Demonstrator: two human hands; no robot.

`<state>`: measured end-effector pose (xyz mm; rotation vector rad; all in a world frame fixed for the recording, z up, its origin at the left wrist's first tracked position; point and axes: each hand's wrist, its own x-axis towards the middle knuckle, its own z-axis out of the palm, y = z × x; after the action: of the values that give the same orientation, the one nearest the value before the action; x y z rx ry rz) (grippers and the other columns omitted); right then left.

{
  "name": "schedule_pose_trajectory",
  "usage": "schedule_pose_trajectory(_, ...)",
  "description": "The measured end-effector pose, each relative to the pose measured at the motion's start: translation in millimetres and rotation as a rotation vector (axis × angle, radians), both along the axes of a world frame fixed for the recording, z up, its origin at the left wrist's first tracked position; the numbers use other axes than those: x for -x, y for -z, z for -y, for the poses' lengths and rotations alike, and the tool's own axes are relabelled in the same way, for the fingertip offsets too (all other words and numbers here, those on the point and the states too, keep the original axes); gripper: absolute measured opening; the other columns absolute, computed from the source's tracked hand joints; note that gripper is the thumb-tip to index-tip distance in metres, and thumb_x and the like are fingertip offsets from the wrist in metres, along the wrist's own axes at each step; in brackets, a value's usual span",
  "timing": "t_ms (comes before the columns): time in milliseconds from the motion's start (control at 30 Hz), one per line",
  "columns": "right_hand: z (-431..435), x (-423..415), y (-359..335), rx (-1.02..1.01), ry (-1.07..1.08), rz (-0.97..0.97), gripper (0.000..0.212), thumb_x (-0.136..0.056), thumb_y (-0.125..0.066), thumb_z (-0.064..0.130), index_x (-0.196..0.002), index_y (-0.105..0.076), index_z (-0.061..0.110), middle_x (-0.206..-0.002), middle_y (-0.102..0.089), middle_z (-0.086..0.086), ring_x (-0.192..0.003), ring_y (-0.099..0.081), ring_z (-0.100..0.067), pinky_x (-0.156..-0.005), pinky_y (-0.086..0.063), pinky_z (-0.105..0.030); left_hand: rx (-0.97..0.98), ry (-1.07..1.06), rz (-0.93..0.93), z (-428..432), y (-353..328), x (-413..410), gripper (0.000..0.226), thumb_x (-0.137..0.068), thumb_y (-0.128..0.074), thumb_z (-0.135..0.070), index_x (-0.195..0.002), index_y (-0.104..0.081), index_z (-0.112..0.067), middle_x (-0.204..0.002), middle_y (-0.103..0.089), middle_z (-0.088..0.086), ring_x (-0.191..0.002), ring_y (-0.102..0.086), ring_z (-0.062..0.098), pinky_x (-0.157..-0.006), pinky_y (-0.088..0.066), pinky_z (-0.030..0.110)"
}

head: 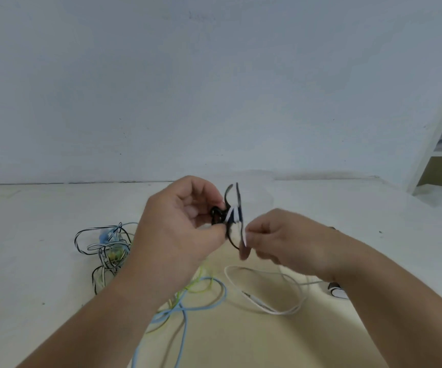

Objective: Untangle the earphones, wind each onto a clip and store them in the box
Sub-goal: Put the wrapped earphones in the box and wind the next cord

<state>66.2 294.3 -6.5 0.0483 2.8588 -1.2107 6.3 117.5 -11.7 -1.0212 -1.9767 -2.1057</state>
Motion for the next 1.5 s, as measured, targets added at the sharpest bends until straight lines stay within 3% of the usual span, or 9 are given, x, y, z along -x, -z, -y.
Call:
schedule_pose_trajectory(133, 4.5, -4.1, 1.0, 0.2, -0.279, 0.058, 0.034, -0.105, -0.048, 0.028, -0.09, -0.074, 0.013, -0.063, -0.038, -0.006, -0.058, -0.03, -0.019, -0.052, -0.026, -0.026, 0.01, -0.124, 0.008, 0.6, 2.4, 6.5, 0.038, -0.064, -0.074, 0.02, -0.081, -0.062, -0.012, -0.073, -0.069, -0.007, -0.071, -0.068, 0.011, -0.069, -0.054, 0.018)
schedule_pose_trajectory(267, 1.4, -4.7, -2.7, 0.308, -0.324, 0.015, 0.032, -0.098, -0.052, 0.032, -0.087, -0.075, 0.011, -0.056, -0.036, 0.004, -0.054, -0.028, -0.016, -0.052, -0.025, -0.025, 0.132, -0.225, -0.084, 1.6, 7.1, 9.2, 0.038, -0.066, -0.077, 0.014, -0.08, -0.063, -0.019, -0.074, -0.07, -0.009, -0.068, -0.067, 0.007, -0.066, -0.053, 0.016)
schedule_pose_trajectory(467, 1.2, -4.1, -9.7, 0.487, -0.121, -0.261, 0.023, -0.085, -0.06, 0.023, -0.069, -0.07, 0.01, -0.054, -0.036, -0.005, -0.053, -0.027, -0.018, -0.053, -0.018, -0.035, 0.396, -0.244, -0.28, 2.2, 10.1, 4.2, 0.038, -0.066, -0.073, 0.007, -0.076, -0.063, -0.028, -0.077, -0.069, -0.014, -0.073, -0.067, 0.007, -0.07, -0.054, 0.021)
schedule_pose_trajectory(633, -0.8, -2.4, -8.5, 0.305, 0.179, -0.451, 0.029, -0.092, -0.064, 0.024, -0.066, -0.069, 0.013, -0.049, -0.034, 0.003, -0.047, -0.028, -0.013, -0.047, -0.026, -0.021, 0.39, -0.079, -0.245, 1.9, 7.4, 1.1, 0.04, -0.067, -0.074, 0.008, -0.08, -0.064, -0.028, -0.08, -0.07, -0.01, -0.076, -0.069, 0.01, -0.077, -0.057, 0.026)
schedule_pose_trajectory(733, -2.5, 1.2, -6.1, 0.295, 0.252, -0.444, 0.029, -0.094, -0.063, 0.025, -0.068, -0.068, 0.012, -0.046, -0.031, 0.009, -0.043, -0.024, -0.011, -0.043, -0.024, -0.017, 0.313, 0.066, -0.141, 2.5, 2.1, -0.5, 0.037, -0.063, -0.074, 0.009, -0.079, -0.065, -0.024, -0.077, -0.07, -0.006, -0.073, -0.068, 0.012, -0.077, -0.058, 0.027)
schedule_pose_trajectory(900, -1.2, 7.8, 0.0, 0.326, 0.255, -0.36, 0.036, -0.097, -0.058, 0.03, -0.065, -0.07, 0.021, -0.05, -0.04, 0.01, -0.047, -0.033, -0.011, -0.053, -0.028, -0.027, 0.167, 0.159, 0.011, 3.2, -2.1, 1.5, 0.033, -0.056, -0.067, 0.006, -0.074, -0.066, -0.022, -0.073, -0.068, -0.006, -0.07, -0.066, 0.011, -0.069, -0.051, 0.018)
schedule_pose_trajectory(1133, 2.7, 4.9, -3.4, 0.305, 0.255, -0.497, 0.033, -0.097, -0.057, 0.031, -0.069, -0.066, 0.018, -0.057, -0.03, -0.008, -0.051, -0.025, -0.019, -0.045, -0.023, -0.023, 0.306, 0.207, 0.017, 6.1, -0.9, 0.9, 0.031, -0.057, -0.071, 0.001, -0.077, -0.066, -0.022, -0.075, -0.07, -0.003, -0.072, -0.067, 0.014, -0.072, -0.054, 0.026)
schedule_pose_trajectory(1367, -2.3, 6.5, 2.0, 0.198, 0.289, -0.289, 0.038, -0.099, -0.056, 0.034, -0.065, -0.066, 0.018, -0.053, -0.036, -0.002, -0.047, -0.03, -0.018, -0.044, -0.025, -0.02, 0.186, 0.146, 0.018, 3.2, -3.5, -2.7, 0.031, -0.057, -0.071, 0.005, -0.075, -0.066, -0.021, -0.072, -0.069, -0.004, -0.069, -0.067, 0.012, -0.069, -0.054, 0.023)
schedule_pose_trajectory(1500, 3.8, 5.3, 7.1, 0.16, 0.097, -0.066, 0.038, -0.102, -0.05, 0.032, -0.071, -0.068, 0.018, -0.058, -0.047, 0.005, -0.049, -0.038, -0.009, -0.053, -0.029, -0.023, 0.002, 0.057, 0.076, 3.5, -4.5, 0.3, 0.034, -0.057, -0.074, 0.012, -0.073, -0.064, -0.016, -0.073, -0.07, -0.001, -0.069, -0.068, 0.013, -0.065, -0.054, 0.022)
